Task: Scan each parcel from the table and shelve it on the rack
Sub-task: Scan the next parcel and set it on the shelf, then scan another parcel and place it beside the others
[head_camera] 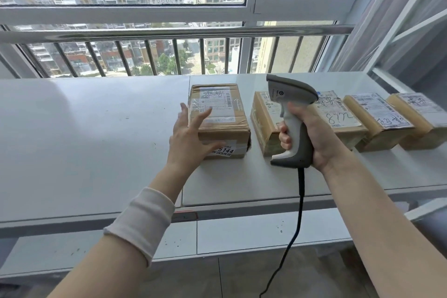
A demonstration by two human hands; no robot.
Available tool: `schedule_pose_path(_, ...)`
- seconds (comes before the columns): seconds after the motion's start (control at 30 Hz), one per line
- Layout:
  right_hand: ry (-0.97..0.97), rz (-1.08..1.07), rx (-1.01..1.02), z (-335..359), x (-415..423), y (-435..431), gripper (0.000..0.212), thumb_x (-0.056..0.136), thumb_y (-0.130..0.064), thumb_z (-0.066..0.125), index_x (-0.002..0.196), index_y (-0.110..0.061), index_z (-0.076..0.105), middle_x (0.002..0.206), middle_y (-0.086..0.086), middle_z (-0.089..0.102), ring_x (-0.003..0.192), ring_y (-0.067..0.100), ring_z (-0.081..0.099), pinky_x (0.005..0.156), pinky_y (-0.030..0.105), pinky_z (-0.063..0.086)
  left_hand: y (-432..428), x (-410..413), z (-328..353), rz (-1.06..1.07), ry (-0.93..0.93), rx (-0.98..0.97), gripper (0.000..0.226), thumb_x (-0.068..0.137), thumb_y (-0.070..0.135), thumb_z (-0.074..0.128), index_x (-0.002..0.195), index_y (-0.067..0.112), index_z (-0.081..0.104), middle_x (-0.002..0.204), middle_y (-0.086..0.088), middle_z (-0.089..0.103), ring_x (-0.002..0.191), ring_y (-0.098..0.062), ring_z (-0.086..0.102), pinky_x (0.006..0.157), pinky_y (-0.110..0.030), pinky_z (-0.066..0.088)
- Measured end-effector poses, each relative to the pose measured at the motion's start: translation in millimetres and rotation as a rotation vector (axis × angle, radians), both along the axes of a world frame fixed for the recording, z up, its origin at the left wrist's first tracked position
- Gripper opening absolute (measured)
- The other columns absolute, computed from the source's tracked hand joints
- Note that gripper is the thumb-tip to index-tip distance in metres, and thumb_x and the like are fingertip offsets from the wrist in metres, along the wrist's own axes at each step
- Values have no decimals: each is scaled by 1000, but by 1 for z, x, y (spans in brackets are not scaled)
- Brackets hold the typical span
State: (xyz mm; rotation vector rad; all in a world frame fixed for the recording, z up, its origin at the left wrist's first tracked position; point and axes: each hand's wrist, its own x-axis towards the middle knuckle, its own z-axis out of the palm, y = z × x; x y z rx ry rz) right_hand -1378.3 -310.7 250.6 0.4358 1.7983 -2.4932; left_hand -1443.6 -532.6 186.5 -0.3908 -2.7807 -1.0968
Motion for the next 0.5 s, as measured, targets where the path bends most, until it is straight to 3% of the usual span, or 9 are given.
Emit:
schedule_pose_path(0.1, -4, -26, -28, -2, 18, 5, 23, 94, -32, 50, 81, -13, 50, 58, 2, 51, 42, 13, 44, 40, 21, 38, 2, 19, 9, -14, 164, 151, 85, 68, 43, 78, 142, 34, 37, 157, -13, 16, 144, -33, 19, 113, -49, 26)
schedule_pose_path(0.23, -37, -105, -51, -15, 51, 17, 28, 93, -34, 50, 75, -13, 50, 57, 2, 50, 41, 12, 44, 39, 20, 37, 35, 53, 13, -114, 344, 490, 47, 83, 36, 65, 125, 19, 52, 133, -3, 52, 125, -20, 50, 103, -35, 43)
schedule_pose_path(0.33, -59, -187, -68, -25, 90, 32, 28, 94, -34, 50, 75, -13, 49, 56, 1, 49, 40, 13, 43, 39, 19, 36, 81, 80, 4, -188, 200, 598, 29, 88, 26, 61, 115, 18, 55, 114, 0, 58, 106, -17, 60, 91, -27, 50)
schedule_pose_path(0.5, -99, -379, -55, -26, 192, 75, 39, 91, -38, 55, 63, -10, 52, 54, 3, 48, 40, 13, 43, 40, 21, 37, 164, 145, -21, -413, -173, 427, 20, 92, 17, 59, 111, 15, 56, 115, -6, 60, 103, -16, 58, 87, -27, 47)
